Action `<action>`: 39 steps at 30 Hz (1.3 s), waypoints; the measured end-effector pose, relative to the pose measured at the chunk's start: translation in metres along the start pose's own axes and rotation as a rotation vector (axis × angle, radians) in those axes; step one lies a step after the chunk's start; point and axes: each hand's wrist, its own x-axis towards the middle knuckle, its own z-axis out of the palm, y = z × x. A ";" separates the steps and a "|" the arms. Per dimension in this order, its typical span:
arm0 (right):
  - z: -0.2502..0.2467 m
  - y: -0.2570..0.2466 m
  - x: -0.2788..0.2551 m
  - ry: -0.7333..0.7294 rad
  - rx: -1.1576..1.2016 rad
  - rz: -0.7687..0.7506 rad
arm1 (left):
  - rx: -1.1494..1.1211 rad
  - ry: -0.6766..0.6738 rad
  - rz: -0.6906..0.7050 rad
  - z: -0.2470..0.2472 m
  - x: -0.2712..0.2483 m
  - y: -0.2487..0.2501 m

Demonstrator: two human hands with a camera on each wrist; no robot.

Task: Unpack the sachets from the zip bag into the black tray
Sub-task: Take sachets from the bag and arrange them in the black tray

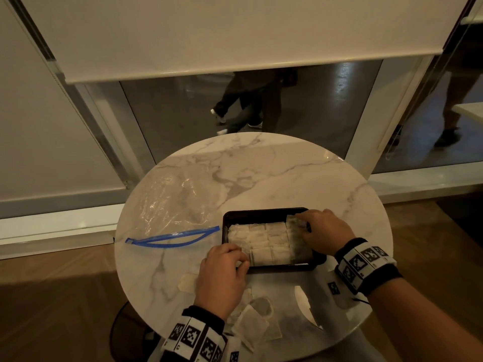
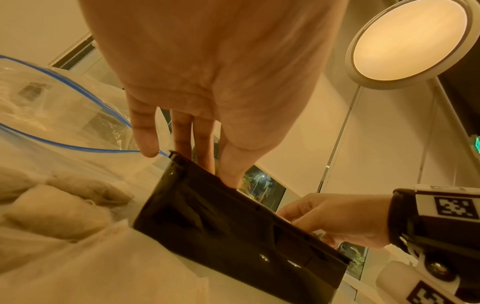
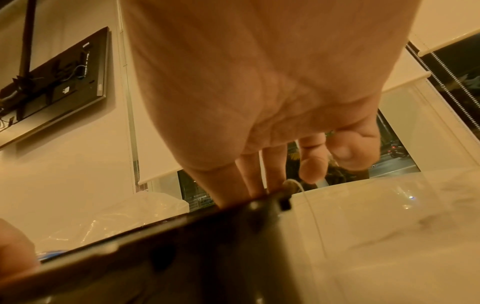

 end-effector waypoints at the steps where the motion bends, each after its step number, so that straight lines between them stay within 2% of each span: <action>1: -0.001 -0.002 0.001 -0.013 -0.005 0.003 | -0.003 0.004 0.001 0.000 0.000 0.001; 11: 0.007 -0.009 0.011 -0.111 -0.012 -0.033 | -0.044 0.003 0.004 -0.001 0.001 0.000; 14: 0.006 -0.008 0.007 -0.071 0.082 -0.042 | -0.058 0.006 0.013 0.000 0.001 0.000; 20: 0.005 0.001 -0.015 0.138 0.181 -0.030 | -0.108 0.029 0.028 0.003 0.000 -0.003; 25: 0.018 -0.001 -0.030 0.007 0.155 -0.035 | -0.099 0.029 0.027 0.004 0.000 -0.003; 28: 0.026 -0.002 -0.032 -0.018 0.112 0.000 | -0.102 0.033 0.013 0.005 0.000 -0.004; 36: 0.028 -0.005 -0.042 0.053 0.158 0.081 | -0.196 0.065 0.037 -0.006 -0.002 -0.004; 39: 0.026 -0.010 -0.057 0.133 0.200 0.131 | -0.246 0.121 0.046 -0.020 -0.005 -0.008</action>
